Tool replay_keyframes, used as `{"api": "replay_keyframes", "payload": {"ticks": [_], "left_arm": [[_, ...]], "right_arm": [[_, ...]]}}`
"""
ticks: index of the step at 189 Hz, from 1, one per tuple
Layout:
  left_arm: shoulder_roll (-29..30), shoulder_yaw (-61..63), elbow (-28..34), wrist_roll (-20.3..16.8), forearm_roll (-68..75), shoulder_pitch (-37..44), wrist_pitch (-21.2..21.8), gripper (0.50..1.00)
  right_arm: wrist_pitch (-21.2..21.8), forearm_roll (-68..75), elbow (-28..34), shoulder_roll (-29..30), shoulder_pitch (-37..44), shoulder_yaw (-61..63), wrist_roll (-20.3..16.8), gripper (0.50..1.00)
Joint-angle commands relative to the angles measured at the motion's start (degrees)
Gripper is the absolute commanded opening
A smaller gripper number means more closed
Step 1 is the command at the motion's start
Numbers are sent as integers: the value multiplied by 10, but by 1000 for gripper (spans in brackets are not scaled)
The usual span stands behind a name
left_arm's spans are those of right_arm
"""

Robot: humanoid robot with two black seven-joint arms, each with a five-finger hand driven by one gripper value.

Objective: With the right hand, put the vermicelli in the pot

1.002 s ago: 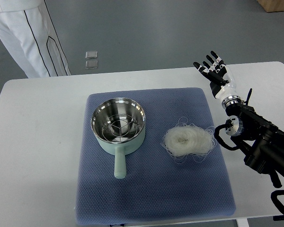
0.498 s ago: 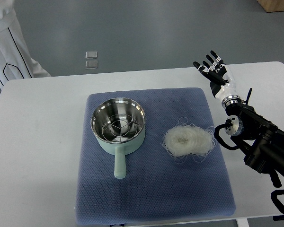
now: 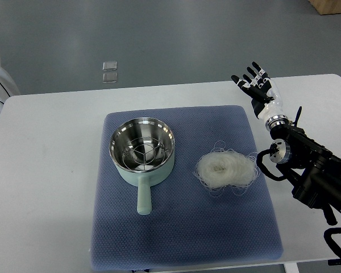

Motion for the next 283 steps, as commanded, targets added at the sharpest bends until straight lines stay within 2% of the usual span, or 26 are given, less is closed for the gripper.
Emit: {"api": "replay_keyframes", "payload": {"ticks": [1,90,144,170,194,234,283], "left_arm": [[0,0,0,0,0,-2,0,1000],[0,1,0,0,0,-7,0,1000],[0,0,0,0,0,-7,0,1000],[0,0,0,0,0,-7,0,1000],[0,0,0,0,0,-7,0,1000],[0,-1,0,0,0,-7,0,1000],[0,-1,0,0,0,-7,0,1000]], "right_arm": [[0,0,-1,-2,-2,0,1,928],[-1,-13,1,-5,15,-3,1,928],[2,-171,32,-33,34,-23,-3,928],[12,-266,68,-89,47,-76,-3,928],[37,-316,124,-156,53,-130,-4,928],[121,-420,191,-261,85,-185,-1,928],[223,-584,270,-302,114,-185,0,928]]}}
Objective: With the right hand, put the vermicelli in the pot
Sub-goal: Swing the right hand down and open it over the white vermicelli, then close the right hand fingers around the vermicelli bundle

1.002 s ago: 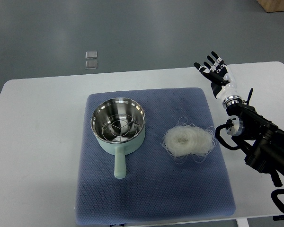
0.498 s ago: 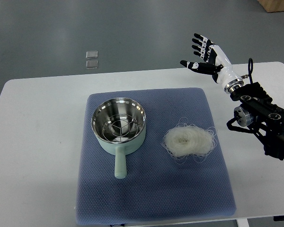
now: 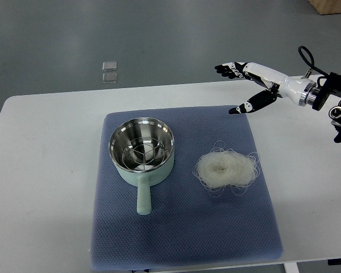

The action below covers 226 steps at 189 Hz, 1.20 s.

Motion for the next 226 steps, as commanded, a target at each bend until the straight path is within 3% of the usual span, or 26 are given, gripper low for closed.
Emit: {"api": "replay_keyframes", "payload": {"ticks": [1,33,59,166,226], "left_arm": [[0,0,0,0,0,0,0,1000],[0,0,0,0,0,0,0,1000],[0,1,0,0,0,0,0,1000],[0,0,0,0,0,0,0,1000],[0,0,0,0,0,0,0,1000]], "right_arm": [[43,-55,34,-13,12,0,0,928],[105,-137,93,-26,17,-5,0,928],[112,-147,113,-42,16,-37,0,928],[37,-151,106,-31,-90,-44,-2,926],[1,-176,74,9,-112,-45,-12,926]]}}
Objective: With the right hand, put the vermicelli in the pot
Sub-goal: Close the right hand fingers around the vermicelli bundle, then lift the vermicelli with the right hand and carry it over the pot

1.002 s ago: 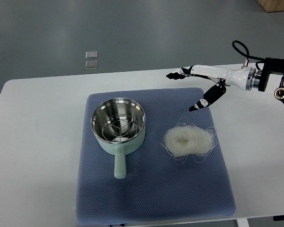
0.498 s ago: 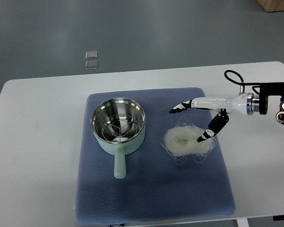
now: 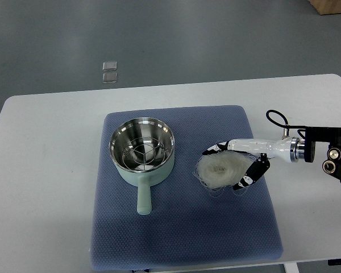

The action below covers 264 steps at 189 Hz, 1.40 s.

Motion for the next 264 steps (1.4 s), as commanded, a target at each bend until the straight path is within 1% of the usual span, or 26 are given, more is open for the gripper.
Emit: {"api": "replay_keyframes", "payload": {"ticks": [1,15,39,62,90,123,132,143,164,165,170,171,174,175,182,184,187,190,195,198,201,202,208,214,243,264], "left_arm": [[0,0,0,0,0,0,0,1000],[0,0,0,0,0,0,0,1000],[0,0,0,0,0,0,0,1000],[0,0,0,0,0,0,0,1000],[0,0,0,0,0,0,0,1000],[0,1,0,0,0,0,0,1000],[0,1,0,0,0,0,0,1000],[0,0,0,0,0,0,0,1000],[0,1,0,0,0,0,0,1000],[0,1,0,0,0,0,0,1000],[0,1,0,0,0,0,0,1000],[0,1,0,0,0,0,0,1000],[0,1,0,0,0,0,0,1000],[0,1,0,0,0,0,0,1000],[0,0,0,0,0,0,0,1000],[0,1,0,0,0,0,0,1000],[0,1,0,0,0,0,0,1000],[0,1,0,0,0,0,0,1000],[0,1,0,0,0,0,0,1000],[0,1,0,0,0,0,0,1000],[0,1,0,0,0,0,0,1000],[0,1,0,0,0,0,0,1000],[0,1,0,0,0,0,0,1000],[0,1,0,0,0,0,0,1000],[0,1,0,0,0,0,0,1000],[0,1,0,0,0,0,0,1000]], "right_arm": [[-17,-11,-18,18,-6,0,-5,926],[-27,-14,-31,25,-7,0,-16,926],[-31,-15,-38,26,-9,0,-16,926],[-45,-15,-46,28,-8,1,-17,926],[-45,-14,-46,29,-8,1,-17,921],[-44,-15,-46,29,-9,1,-16,899],[-43,-15,-46,28,-9,0,-17,866],[-43,-18,-46,28,-9,0,-16,848],[-42,-22,-46,28,-8,0,-16,772],[-42,-23,-46,28,-8,0,-16,760],[-41,-23,-46,28,-8,0,-16,740],[-41,-23,-46,28,-8,0,-16,725],[-41,-23,-46,28,-8,0,-16,715],[-41,-23,-46,28,-8,0,-16,703],[-40,-23,-46,28,-8,0,-16,672],[-40,-23,-46,28,-8,0,-16,646],[-40,-23,-46,28,-8,0,-16,637],[-40,-23,-46,28,-8,0,-16,613],[-39,-23,-46,28,-8,0,-16,594],[-39,-23,-46,28,-8,0,-16,570],[-39,-23,-46,28,-8,0,-16,560],[-39,-23,-46,28,-8,0,-16,548],[-39,-22,-46,28,-7,1,-16,527],[-40,-21,-46,29,-6,1,-16,515],[-45,-12,-45,22,-1,14,-14,515],[-40,-11,-45,20,3,41,-12,517]]}}
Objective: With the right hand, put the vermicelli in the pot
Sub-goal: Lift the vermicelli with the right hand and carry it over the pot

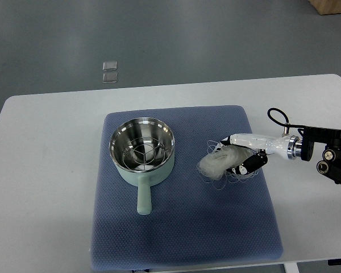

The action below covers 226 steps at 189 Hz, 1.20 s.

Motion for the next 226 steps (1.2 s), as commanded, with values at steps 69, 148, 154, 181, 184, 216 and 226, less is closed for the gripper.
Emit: {"api": "replay_keyframes", "payload": {"ticks": [69,148,154,181,184,216,226], "left_arm": [[0,0,0,0,0,0,0,1000],[0,1,0,0,0,0,0,1000],[0,1,0,0,0,0,0,1000],[0,1,0,0,0,0,0,1000],[0,1,0,0,0,0,0,1000],[0,1,0,0,0,0,0,1000],[0,1,0,0,0,0,0,1000]], "right_arm": [[12,41,-1,-16,66,54,1,527],[30,49,-6,73,174,40,-9,539],[30,49,-8,87,174,40,-9,541],[29,42,-28,145,172,27,-10,552],[29,42,-30,149,172,26,-10,554],[28,41,-83,203,167,18,-11,562],[27,41,-89,210,163,18,-12,562]]}}
